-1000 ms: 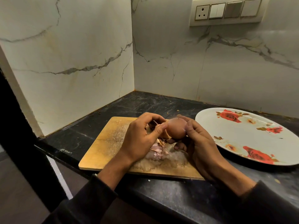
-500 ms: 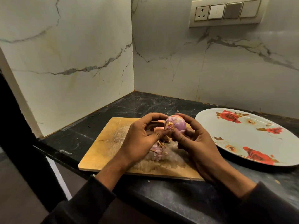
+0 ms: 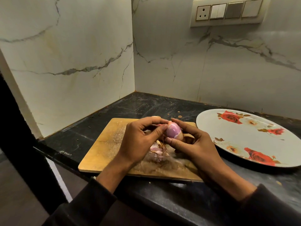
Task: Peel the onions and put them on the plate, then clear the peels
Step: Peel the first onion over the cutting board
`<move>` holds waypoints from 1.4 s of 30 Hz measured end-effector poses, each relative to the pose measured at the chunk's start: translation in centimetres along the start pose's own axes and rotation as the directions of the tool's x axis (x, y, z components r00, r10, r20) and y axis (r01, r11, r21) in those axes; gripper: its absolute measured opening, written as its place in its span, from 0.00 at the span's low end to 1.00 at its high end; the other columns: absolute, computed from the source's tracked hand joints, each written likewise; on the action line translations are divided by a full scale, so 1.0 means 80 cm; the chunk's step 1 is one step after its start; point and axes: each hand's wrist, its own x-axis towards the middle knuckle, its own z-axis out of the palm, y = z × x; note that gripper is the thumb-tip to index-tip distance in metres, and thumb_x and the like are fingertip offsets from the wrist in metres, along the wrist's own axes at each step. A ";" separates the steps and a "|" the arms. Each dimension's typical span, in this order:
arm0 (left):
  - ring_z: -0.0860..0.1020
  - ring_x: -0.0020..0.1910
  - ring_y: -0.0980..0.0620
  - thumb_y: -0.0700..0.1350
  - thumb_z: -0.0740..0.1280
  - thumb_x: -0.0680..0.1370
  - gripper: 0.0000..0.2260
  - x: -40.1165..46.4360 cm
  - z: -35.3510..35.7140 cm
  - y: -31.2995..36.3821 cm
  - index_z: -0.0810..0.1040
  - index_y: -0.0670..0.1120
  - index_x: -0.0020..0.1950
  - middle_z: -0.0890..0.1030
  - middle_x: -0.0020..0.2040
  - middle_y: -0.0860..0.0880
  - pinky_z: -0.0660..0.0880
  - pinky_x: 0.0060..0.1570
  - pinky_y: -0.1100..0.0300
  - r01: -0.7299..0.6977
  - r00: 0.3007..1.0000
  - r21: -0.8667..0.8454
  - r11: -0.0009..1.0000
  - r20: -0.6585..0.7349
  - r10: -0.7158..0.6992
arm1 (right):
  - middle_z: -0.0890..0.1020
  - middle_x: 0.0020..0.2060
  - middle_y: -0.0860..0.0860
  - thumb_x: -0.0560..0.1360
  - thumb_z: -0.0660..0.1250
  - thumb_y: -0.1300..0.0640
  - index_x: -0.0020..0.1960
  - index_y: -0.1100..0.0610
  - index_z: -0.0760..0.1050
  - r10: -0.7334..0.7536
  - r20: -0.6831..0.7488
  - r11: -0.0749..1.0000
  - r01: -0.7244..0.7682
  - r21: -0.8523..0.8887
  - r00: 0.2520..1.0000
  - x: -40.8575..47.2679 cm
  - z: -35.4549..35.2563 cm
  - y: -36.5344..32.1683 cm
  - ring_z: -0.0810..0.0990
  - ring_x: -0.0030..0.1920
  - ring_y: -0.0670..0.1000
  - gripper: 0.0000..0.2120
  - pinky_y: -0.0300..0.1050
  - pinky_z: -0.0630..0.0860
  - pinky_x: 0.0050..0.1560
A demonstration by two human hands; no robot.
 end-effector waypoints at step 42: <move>0.84 0.51 0.57 0.37 0.66 0.81 0.07 0.002 0.000 -0.005 0.80 0.45 0.57 0.85 0.49 0.53 0.82 0.45 0.61 0.058 0.998 -0.016 0.998 -0.033 -0.059 | 0.82 0.54 0.37 0.64 0.82 0.63 0.59 0.44 0.79 -0.025 0.034 0.996 0.028 -0.087 0.999 0.001 -0.002 0.005 0.83 0.57 0.45 0.29 0.46 0.82 0.58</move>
